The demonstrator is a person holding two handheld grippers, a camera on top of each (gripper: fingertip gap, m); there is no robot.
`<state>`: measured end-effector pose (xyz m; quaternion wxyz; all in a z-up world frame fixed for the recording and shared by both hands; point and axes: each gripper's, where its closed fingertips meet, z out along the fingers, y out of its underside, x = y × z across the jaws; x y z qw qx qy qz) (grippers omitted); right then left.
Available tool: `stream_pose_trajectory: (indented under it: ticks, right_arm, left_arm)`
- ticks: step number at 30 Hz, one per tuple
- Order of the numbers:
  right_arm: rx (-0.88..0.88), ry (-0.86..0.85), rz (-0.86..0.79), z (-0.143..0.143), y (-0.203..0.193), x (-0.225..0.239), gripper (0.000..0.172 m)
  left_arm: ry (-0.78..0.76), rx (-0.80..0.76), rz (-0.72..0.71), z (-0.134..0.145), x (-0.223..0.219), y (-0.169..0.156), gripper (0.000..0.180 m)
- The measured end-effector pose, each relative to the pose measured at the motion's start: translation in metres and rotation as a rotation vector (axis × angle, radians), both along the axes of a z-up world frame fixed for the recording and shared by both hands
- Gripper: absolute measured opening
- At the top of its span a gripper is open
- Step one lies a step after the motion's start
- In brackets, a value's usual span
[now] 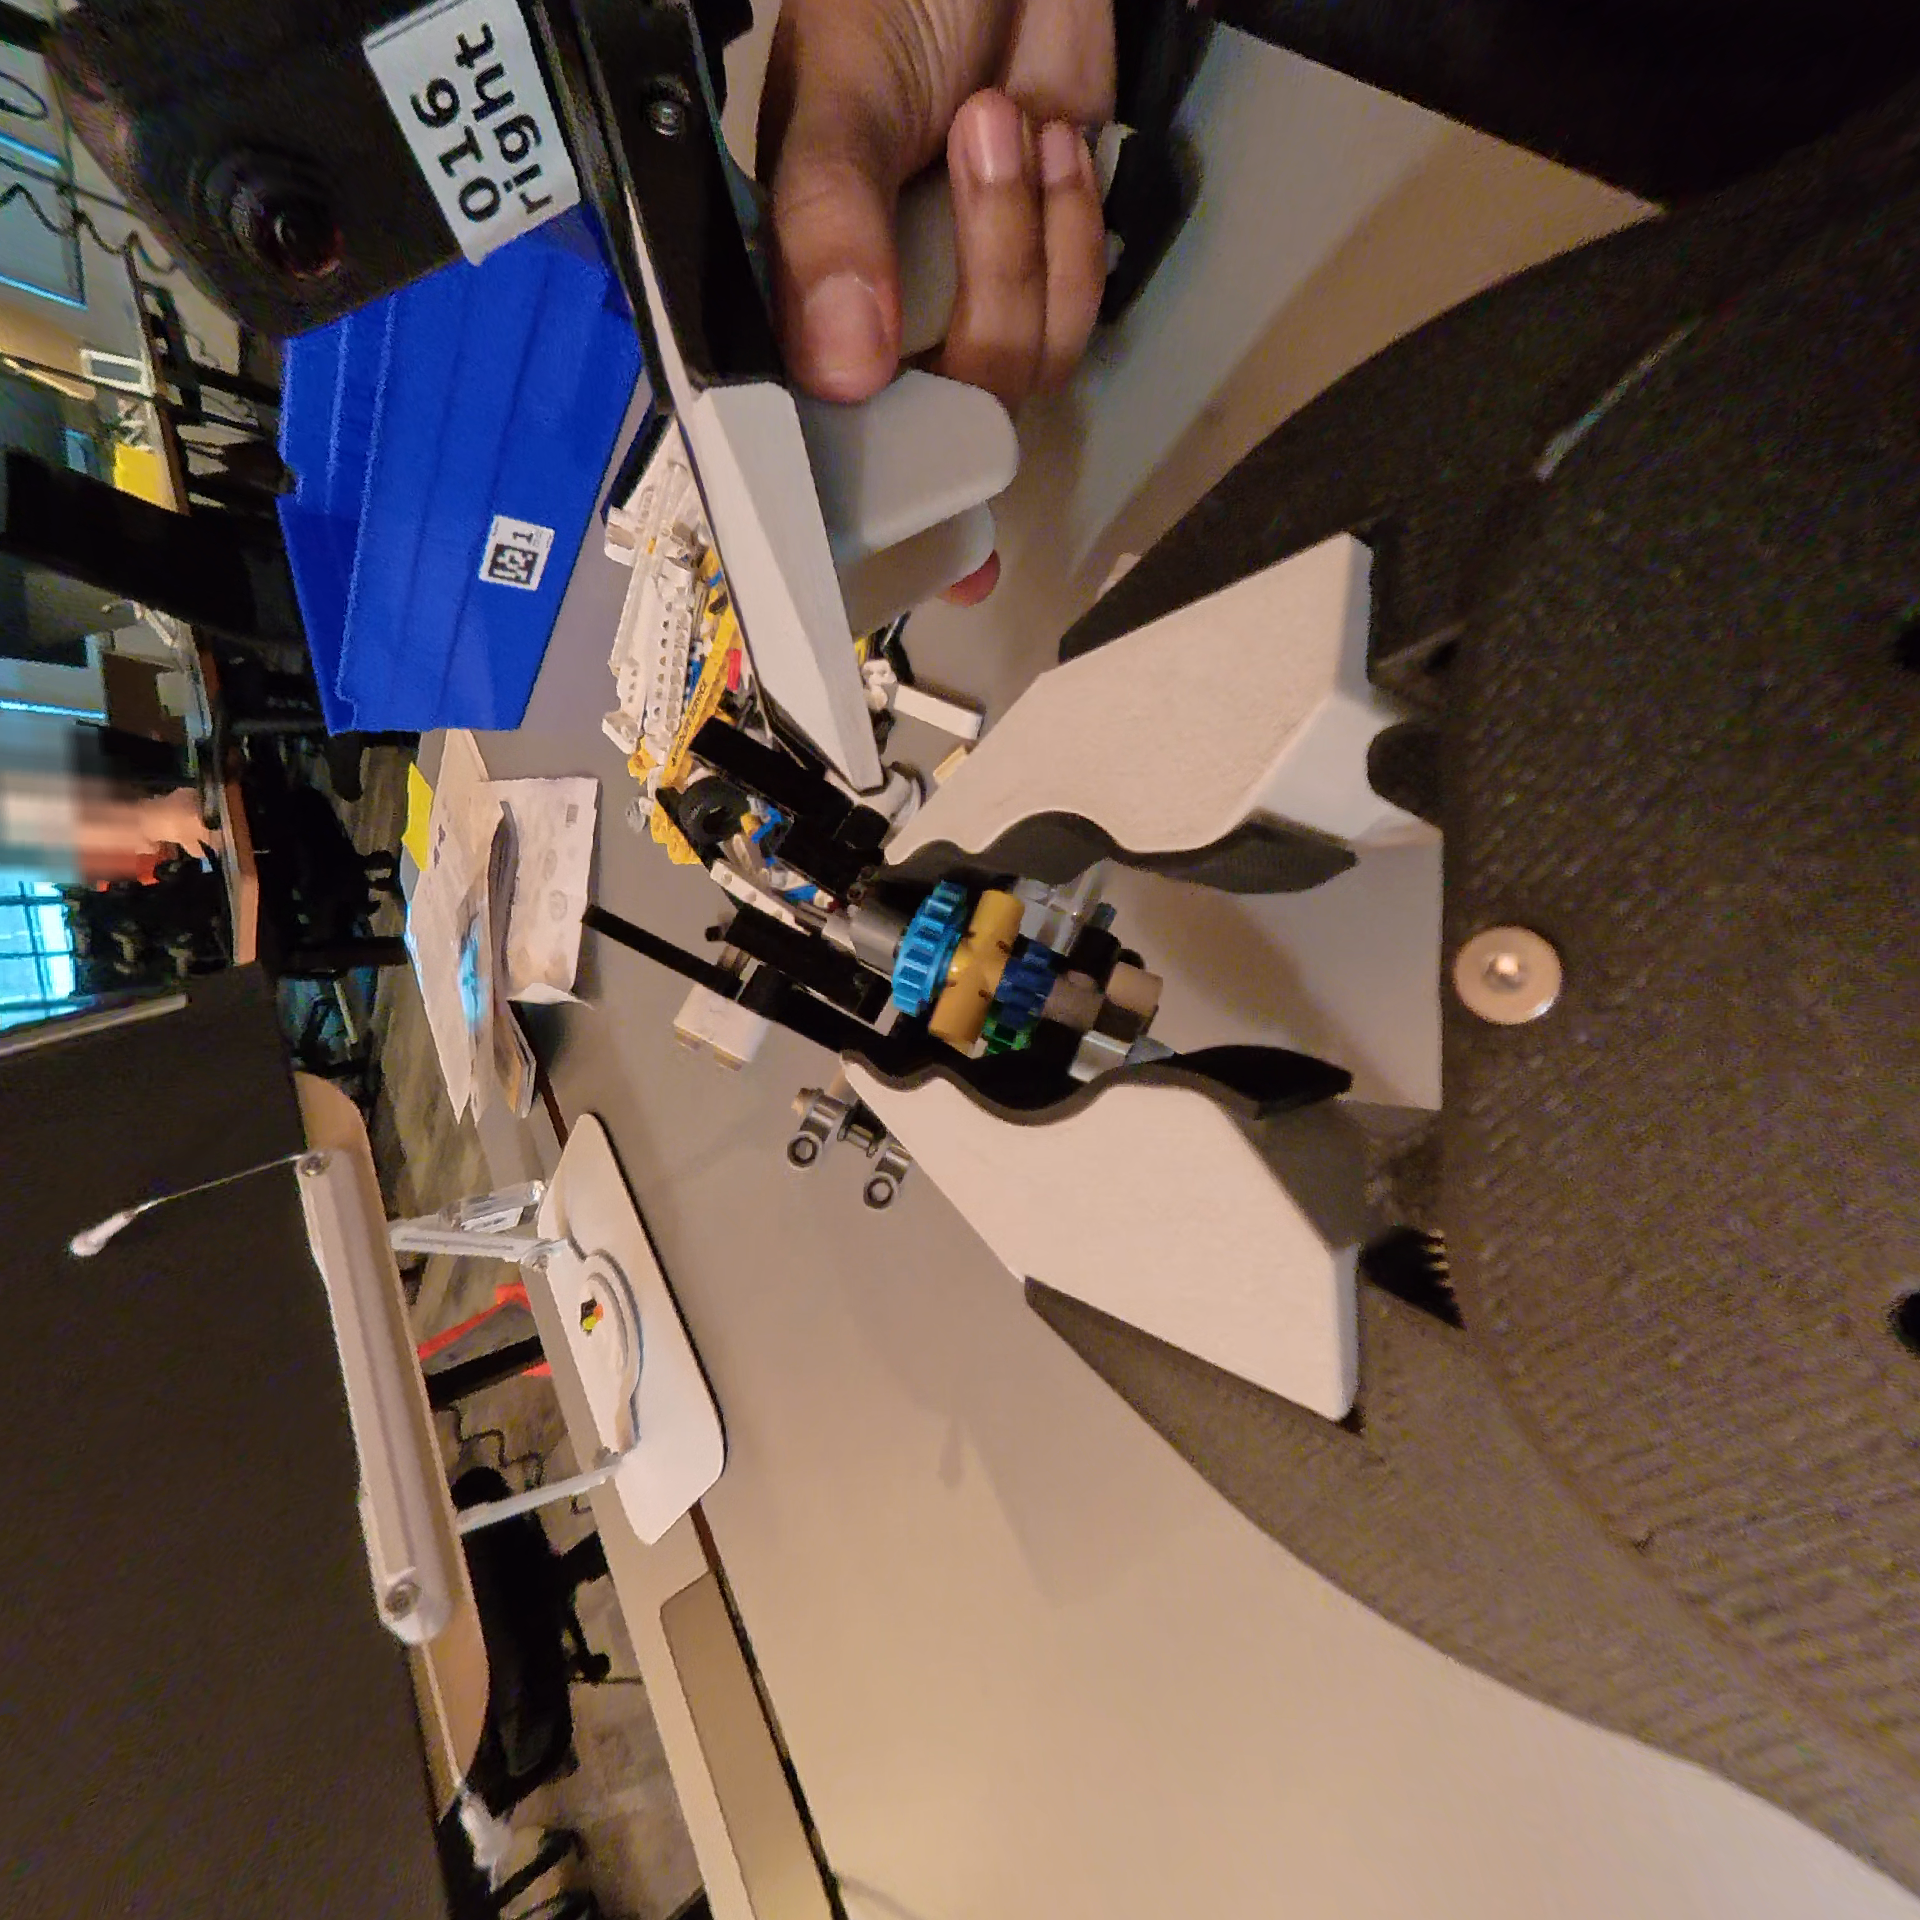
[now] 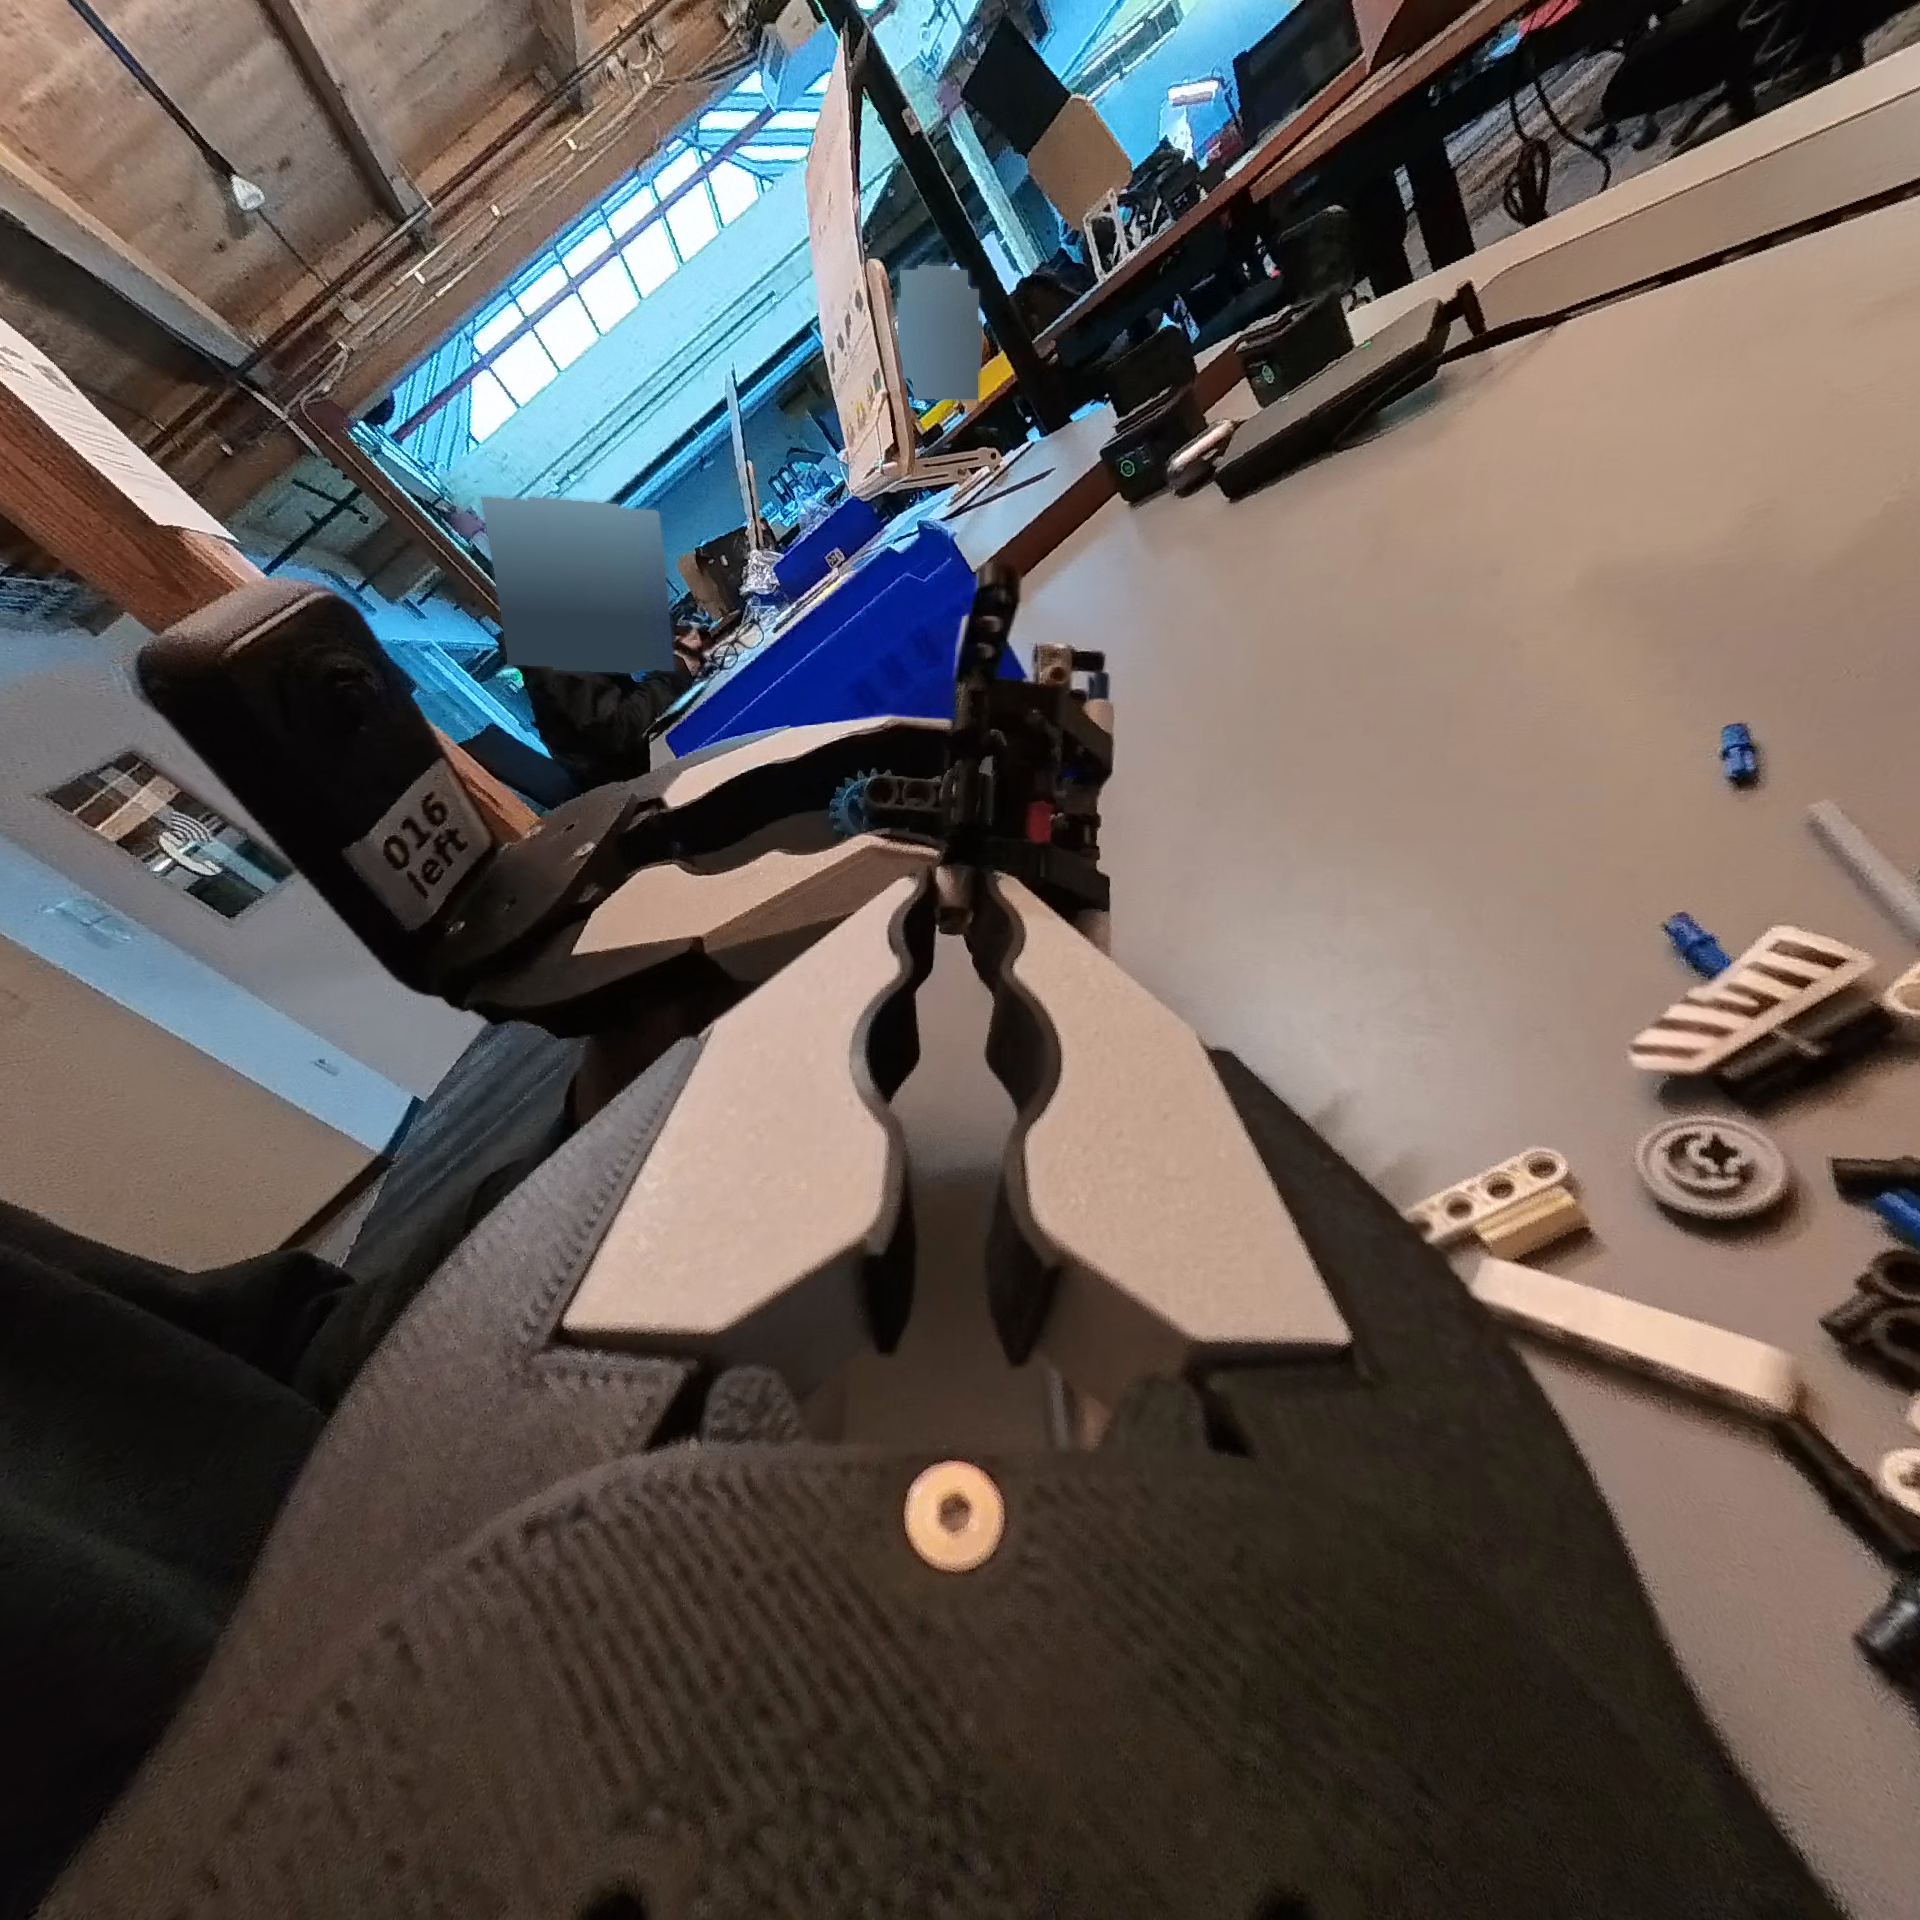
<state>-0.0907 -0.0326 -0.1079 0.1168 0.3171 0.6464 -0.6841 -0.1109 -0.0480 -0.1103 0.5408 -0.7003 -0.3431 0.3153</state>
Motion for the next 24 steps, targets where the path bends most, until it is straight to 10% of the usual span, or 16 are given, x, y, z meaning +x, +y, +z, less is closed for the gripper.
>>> stream_pose_trajectory:
  ticks: [24]
  right_arm:
    - [0.063, 0.170, -0.152, 0.007, 0.022, -0.015, 0.007]
  left_arm:
    - [-0.130, 0.009, 0.000, -0.010, -0.004, -0.006, 0.025]
